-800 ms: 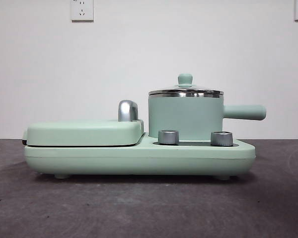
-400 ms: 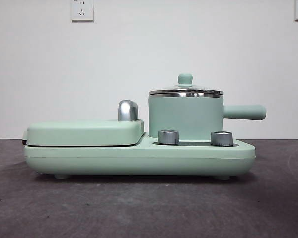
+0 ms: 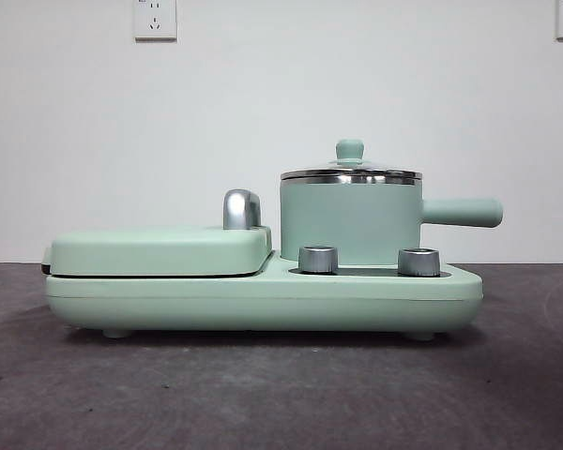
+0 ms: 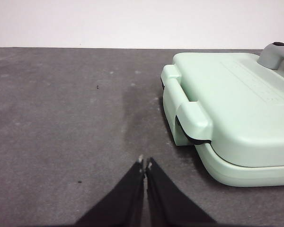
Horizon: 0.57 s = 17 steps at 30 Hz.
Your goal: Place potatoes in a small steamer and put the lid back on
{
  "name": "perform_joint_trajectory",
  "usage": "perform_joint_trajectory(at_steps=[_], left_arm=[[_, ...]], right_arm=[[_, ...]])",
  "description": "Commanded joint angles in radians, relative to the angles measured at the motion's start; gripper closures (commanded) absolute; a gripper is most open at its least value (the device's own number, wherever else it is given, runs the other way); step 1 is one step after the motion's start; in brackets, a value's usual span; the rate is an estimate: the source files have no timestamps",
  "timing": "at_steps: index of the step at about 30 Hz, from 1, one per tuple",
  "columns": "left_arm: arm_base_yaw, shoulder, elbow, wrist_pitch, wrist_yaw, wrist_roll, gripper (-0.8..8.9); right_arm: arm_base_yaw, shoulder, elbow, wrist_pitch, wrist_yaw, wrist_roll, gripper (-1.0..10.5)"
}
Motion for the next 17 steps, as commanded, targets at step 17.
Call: perform_joint_trajectory(at_steps=[17], left_arm=[[-0.001, 0.000, -0.019, 0.000, -0.004, 0.010, 8.02]], right_arm=[[-0.001, -0.001, -0.005, 0.004, 0.001, -0.011, 9.3]])
